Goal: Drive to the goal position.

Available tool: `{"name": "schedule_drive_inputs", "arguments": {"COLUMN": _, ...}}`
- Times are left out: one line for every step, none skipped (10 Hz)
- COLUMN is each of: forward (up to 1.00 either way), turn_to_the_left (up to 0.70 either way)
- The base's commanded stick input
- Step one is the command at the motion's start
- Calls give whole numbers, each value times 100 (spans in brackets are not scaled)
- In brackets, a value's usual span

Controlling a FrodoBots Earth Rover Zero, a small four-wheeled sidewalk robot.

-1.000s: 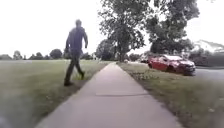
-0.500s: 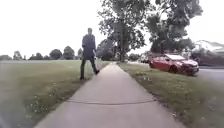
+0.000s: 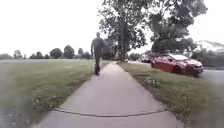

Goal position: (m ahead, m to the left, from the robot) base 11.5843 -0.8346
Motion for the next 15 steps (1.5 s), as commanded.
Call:
{"name": "schedule_drive_inputs", "arguments": {"forward": 70, "turn_to_the_left": 0}}
{"name": "schedule_drive_inputs", "arguments": {"forward": 70, "turn_to_the_left": 0}}
{"name": "schedule_drive_inputs", "arguments": {"forward": 70, "turn_to_the_left": 0}}
{"name": "schedule_drive_inputs", "arguments": {"forward": 70, "turn_to_the_left": 0}}
{"name": "schedule_drive_inputs", "arguments": {"forward": 70, "turn_to_the_left": 0}}
{"name": "schedule_drive_inputs", "arguments": {"forward": 70, "turn_to_the_left": 0}}
{"name": "schedule_drive_inputs", "arguments": {"forward": 70, "turn_to_the_left": 0}}
{"name": "schedule_drive_inputs", "arguments": {"forward": 70, "turn_to_the_left": 0}}
{"name": "schedule_drive_inputs", "arguments": {"forward": 70, "turn_to_the_left": 0}}
{"name": "schedule_drive_inputs", "arguments": {"forward": 70, "turn_to_the_left": -13}}
{"name": "schedule_drive_inputs", "arguments": {"forward": 70, "turn_to_the_left": -35}}
{"name": "schedule_drive_inputs", "arguments": {"forward": 70, "turn_to_the_left": -35}}
{"name": "schedule_drive_inputs", "arguments": {"forward": 70, "turn_to_the_left": -29}}
{"name": "schedule_drive_inputs", "arguments": {"forward": 70, "turn_to_the_left": -10}}
{"name": "schedule_drive_inputs", "arguments": {"forward": 70, "turn_to_the_left": 0}}
